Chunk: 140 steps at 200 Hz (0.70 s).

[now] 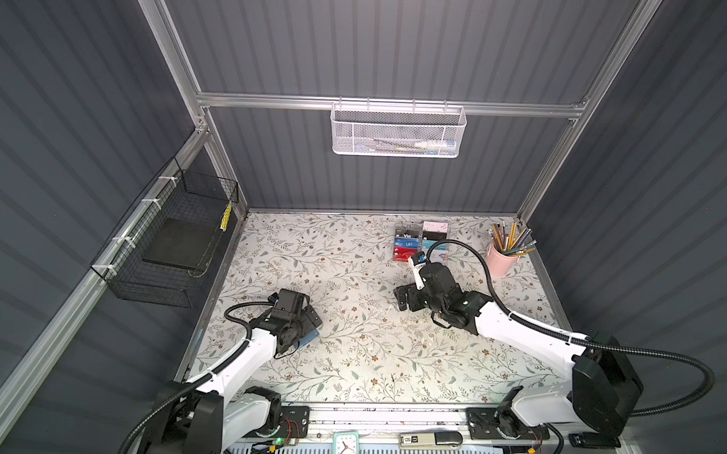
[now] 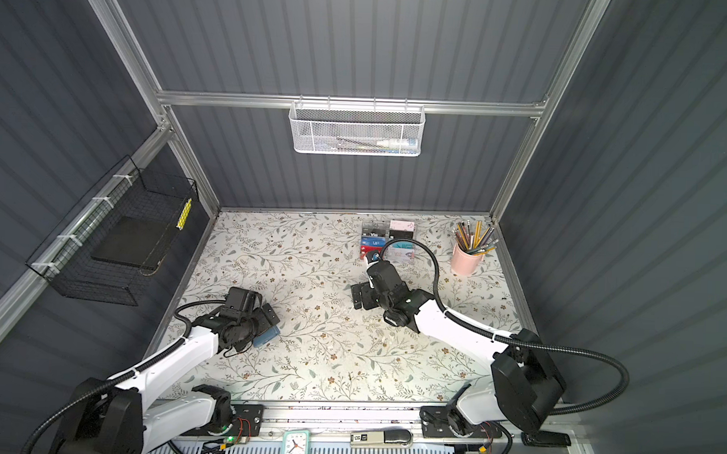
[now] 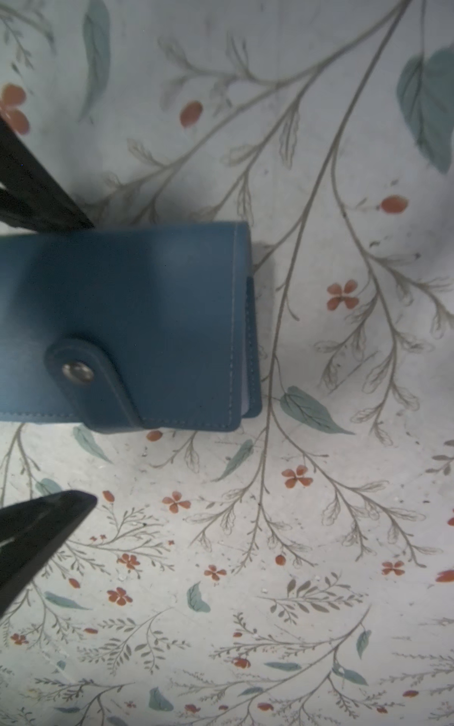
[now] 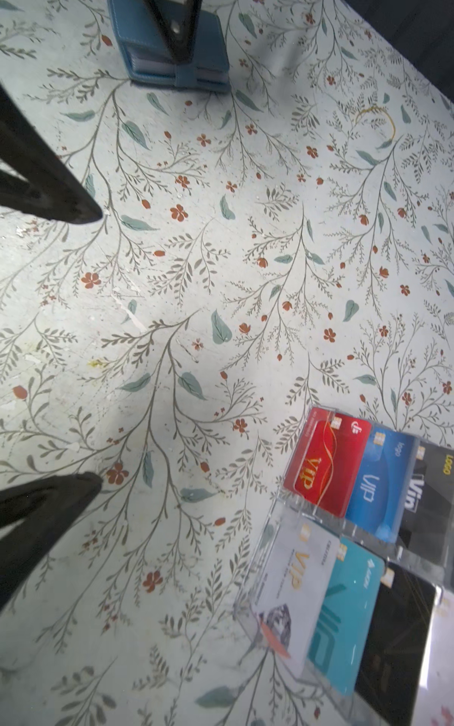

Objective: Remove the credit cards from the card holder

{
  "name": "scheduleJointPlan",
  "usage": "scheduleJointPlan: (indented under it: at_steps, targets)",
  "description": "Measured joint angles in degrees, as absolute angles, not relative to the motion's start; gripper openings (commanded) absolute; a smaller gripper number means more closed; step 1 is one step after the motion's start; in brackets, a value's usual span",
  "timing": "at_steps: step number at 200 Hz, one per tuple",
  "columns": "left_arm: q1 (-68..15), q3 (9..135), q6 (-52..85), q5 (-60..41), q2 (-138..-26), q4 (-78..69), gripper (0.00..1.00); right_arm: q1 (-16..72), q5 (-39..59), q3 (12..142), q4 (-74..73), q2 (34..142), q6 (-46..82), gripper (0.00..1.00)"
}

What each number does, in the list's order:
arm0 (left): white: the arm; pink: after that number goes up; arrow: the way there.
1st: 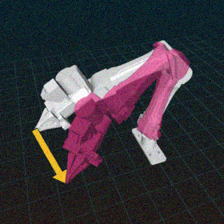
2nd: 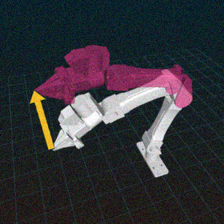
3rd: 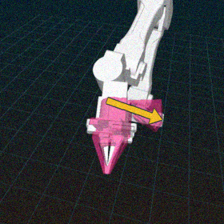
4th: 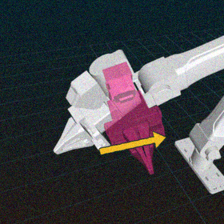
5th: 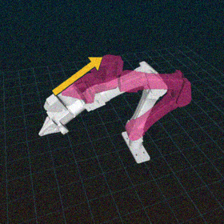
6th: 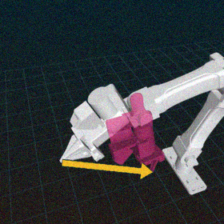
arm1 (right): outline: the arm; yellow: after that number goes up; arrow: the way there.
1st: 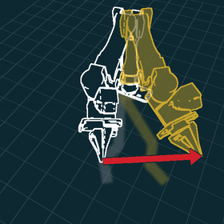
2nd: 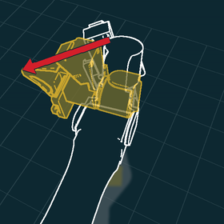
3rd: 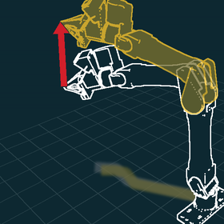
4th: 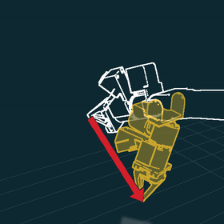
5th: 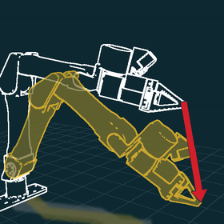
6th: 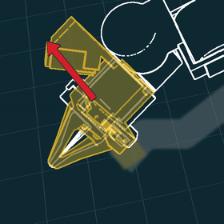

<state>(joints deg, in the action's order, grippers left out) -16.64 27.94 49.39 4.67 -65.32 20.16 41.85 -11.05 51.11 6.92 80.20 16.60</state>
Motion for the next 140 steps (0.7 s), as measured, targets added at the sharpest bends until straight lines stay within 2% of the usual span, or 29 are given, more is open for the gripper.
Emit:
scheduleJointPlan:
  at_steps: [65, 103, 140]
  targets:
    - [-16.4, 30.0, 46.2, -1.0, -73.6, 6.1, 1.00, 41.8, -18.2, 50.7, 6.7, 79.0, 18.7, 0.99]
    - [-17.5, 30.1, 46.4, -3.9, -75.7, 1.2, 1.00, 41.5, -18.4, 50.4, 6.1, 78.8, 18.9, 0.99]
    - [-21.9, 30.9, 47.7, -5.0, -78.1, -2.3, 1.00, 39.4, -15.7, 50.3, 6.0, 79.6, 20.1, 0.99]
